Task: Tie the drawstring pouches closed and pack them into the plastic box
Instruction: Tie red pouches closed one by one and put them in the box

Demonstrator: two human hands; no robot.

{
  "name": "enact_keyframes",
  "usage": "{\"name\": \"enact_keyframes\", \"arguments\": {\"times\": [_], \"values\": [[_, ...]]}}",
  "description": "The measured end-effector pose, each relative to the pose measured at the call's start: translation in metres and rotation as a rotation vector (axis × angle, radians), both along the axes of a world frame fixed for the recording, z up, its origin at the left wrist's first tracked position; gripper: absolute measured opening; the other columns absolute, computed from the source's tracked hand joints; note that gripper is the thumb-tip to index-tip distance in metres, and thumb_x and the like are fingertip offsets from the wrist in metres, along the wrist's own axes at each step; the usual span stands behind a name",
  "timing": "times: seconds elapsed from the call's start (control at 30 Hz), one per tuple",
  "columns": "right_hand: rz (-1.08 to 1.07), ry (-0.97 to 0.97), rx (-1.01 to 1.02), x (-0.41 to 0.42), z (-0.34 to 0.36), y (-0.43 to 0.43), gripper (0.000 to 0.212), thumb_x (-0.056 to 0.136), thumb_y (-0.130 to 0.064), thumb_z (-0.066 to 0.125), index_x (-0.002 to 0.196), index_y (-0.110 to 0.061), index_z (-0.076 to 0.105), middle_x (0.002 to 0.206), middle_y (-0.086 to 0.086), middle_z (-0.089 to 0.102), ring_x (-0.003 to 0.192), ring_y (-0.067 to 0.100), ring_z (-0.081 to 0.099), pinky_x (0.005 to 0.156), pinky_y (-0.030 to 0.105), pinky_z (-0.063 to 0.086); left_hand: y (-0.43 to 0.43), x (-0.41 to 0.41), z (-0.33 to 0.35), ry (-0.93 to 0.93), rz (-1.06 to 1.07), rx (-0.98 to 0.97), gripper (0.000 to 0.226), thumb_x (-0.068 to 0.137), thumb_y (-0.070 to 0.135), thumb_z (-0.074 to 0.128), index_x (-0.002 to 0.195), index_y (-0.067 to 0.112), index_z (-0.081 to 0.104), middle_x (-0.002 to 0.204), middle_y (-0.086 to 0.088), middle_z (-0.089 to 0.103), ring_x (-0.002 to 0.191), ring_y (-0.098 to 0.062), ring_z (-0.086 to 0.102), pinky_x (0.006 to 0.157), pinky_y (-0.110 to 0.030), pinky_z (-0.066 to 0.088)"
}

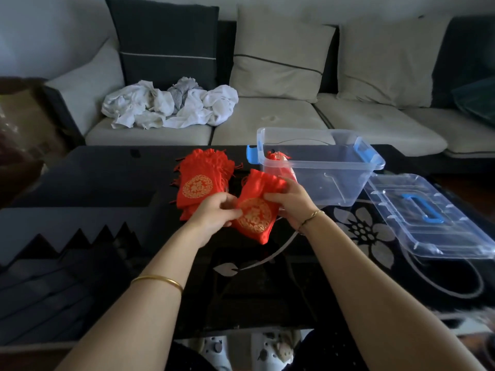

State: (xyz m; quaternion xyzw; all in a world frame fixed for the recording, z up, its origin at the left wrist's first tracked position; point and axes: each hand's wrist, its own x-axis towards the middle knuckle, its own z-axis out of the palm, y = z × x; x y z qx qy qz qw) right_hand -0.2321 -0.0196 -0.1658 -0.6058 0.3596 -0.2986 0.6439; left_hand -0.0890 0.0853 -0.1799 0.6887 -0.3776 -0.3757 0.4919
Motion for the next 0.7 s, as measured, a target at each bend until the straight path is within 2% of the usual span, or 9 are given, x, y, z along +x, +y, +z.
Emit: {"name": "enact_keyframes", "arguments": {"times": [0.07, 0.13, 0.2, 0.27, 0.33, 0.4, 0.5, 0.6, 0.7], "values": [[-0.015, -0.002, -0.074, -0.013, -0.002, 0.001, 0.03, 0.077, 0.016, 0.058, 0.096, -0.008, 0.061, 0.086, 0.007, 0.063, 0.083, 0.021, 0.062, 0.079, 0.038, 0.053, -0.002, -0.013, 0.005, 0.168, 0.026, -0.009, 0.031, 0.083, -0.005, 0.057, 0.106, 0.015, 0.058, 0.103, -0.006, 0.066, 0.092, -0.016, 0.057, 0.064, -0.024, 0.039], [-0.008, 0.076, -0.15, -0.02, -0.004, 0.0, 0.039, 0.075, 0.014, 0.062, 0.108, -0.005, 0.061, 0.095, 0.011, 0.066, 0.092, 0.024, 0.063, 0.088, 0.041, 0.052, -0.006, -0.021, 0.011, 0.338, 0.072, -0.053, 0.048, 0.08, -0.008, 0.051, 0.117, 0.021, 0.051, 0.099, -0.006, 0.065, 0.091, -0.016, 0.055, 0.065, -0.026, 0.035], [-0.027, 0.149, -0.201, -0.026, -0.008, 0.002, 0.054, 0.073, 0.01, 0.066, 0.123, -0.007, 0.055, 0.11, 0.015, 0.064, 0.102, 0.026, 0.061, 0.092, 0.041, 0.051, -0.01, -0.028, 0.013, 0.432, 0.102, -0.08, 0.059, 0.078, -0.008, 0.045, 0.121, 0.032, 0.045, 0.089, -0.008, 0.058, 0.082, -0.016, 0.051, 0.064, -0.027, 0.034], [-0.04, 0.141, -0.223, -0.029, -0.01, 0.001, 0.055, 0.073, 0.01, 0.066, 0.122, -0.012, 0.053, 0.115, 0.016, 0.062, 0.105, 0.027, 0.06, 0.091, 0.041, 0.051, -0.013, -0.03, 0.015, 0.428, 0.135, -0.102, 0.056, 0.078, -0.009, 0.043, 0.119, 0.028, 0.053, 0.086, -0.006, 0.056, 0.073, -0.014, 0.048, 0.06, -0.025, 0.035], [-0.058, 0.145, -0.262, -0.034, -0.009, -0.001, 0.046, 0.074, 0.01, 0.063, 0.107, -0.021, 0.055, 0.109, 0.016, 0.062, 0.103, 0.029, 0.061, 0.089, 0.042, 0.052, -0.016, -0.032, 0.015, 0.296, 0.168, -0.104, 0.049, 0.08, -0.01, 0.043, 0.114, 0.018, 0.064, 0.095, -0.003, 0.061, 0.074, -0.011, 0.05, 0.06, -0.022, 0.038], [-0.083, 0.151, -0.29, -0.039, -0.005, -0.004, 0.037, 0.077, 0.01, 0.055, 0.093, -0.023, 0.055, 0.1, 0.012, 0.064, 0.099, 0.029, 0.062, 0.086, 0.042, 0.054, -0.017, -0.031, 0.014, 0.057, 0.188, -0.106, 0.045, 0.083, -0.01, 0.045, 0.113, 0.015, 0.066, 0.105, -0.001, 0.064, 0.087, -0.011, 0.056, 0.07, -0.022, 0.044], [-0.131, 0.214, -0.36, -0.047, -0.002, -0.008, 0.023, 0.085, 0.005, 0.047, 0.098, -0.012, 0.056, 0.099, 0.009, 0.066, 0.087, 0.02, 0.066, 0.077, 0.032, 0.056, -0.016, -0.026, 0.015, -0.32, 0.223, -0.152, 0.036, 0.087, -0.007, 0.049, 0.116, 0.008, 0.064, 0.102, -0.003, 0.066, 0.097, -0.015, 0.062, 0.083, -0.025, 0.046], [-0.134, 0.342, -0.495, -0.053, -0.002, -0.011, 0.014, 0.094, -0.007, 0.046, 0.099, -0.006, 0.059, 0.09, 0.007, 0.068, 0.073, 0.013, 0.066, 0.059, 0.015, 0.05, -0.015, -0.02, 0.015, -0.592, 0.249, -0.177, 0.023, 0.089, 0.003, 0.056, 0.108, 0.008, 0.068, 0.103, -0.007, 0.068, 0.09, -0.024, 0.065, 0.074, -0.032, 0.052], [-0.145, 0.372, -0.507, -0.06, 0.0, -0.013, 0.016, 0.094, -0.014, 0.049, 0.094, -0.006, 0.062, 0.089, 0.009, 0.067, 0.071, 0.02, 0.068, 0.065, 0.028, 0.056, -0.011, -0.014, 0.016, -0.763, 0.29, -0.161, 0.018, 0.09, 0.007, 0.056, 0.103, 0.011, 0.069, 0.1, -0.003, 0.069, 0.083, -0.016, 0.062, 0.071, -0.029, 0.049]]}}
